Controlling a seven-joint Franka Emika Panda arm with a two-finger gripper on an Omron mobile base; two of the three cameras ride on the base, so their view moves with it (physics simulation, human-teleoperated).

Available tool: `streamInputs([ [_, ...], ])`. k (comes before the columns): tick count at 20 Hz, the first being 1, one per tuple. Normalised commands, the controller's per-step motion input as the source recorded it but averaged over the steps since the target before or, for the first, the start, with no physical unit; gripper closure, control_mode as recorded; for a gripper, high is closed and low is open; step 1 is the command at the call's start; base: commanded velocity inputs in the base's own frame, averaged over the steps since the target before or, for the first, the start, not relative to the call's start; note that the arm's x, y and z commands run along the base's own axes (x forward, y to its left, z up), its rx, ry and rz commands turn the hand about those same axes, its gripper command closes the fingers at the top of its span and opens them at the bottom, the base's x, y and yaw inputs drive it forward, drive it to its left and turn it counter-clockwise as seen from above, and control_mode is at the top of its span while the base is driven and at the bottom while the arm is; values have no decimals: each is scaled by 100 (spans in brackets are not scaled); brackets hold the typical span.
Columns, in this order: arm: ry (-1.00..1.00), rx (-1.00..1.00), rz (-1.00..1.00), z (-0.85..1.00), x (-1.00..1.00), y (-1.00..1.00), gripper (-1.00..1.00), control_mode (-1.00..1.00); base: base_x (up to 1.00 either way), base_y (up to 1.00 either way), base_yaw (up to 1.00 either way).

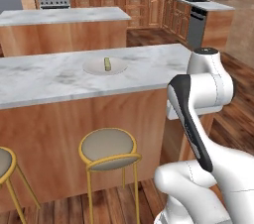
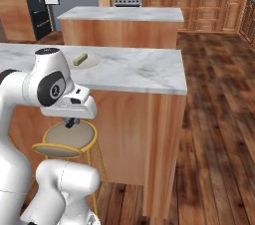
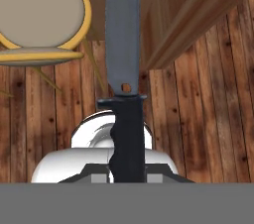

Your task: Retrieve the butter from the fridge and place it on a plate on the dining table. Then retrieve the butter knife by the fridge and place it near the plate.

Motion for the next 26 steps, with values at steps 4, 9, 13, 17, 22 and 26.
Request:
streamInputs([
  [4,0,0,0,0,0,0,100,100,2,0,0],
  [9,0,0,0,0,0,0,100,100,1,0,0],
  [13,0,0,0,0,0,0,100,100,0,0,0],
  [17,0,0,0,0,0,0,100,100,0,0,0],
  [22,0,0,0,0,-8,0,100,-100,-16,0,0],
  [26,-8,0,0,16,-42,0,100,-100,0,0,0],
])
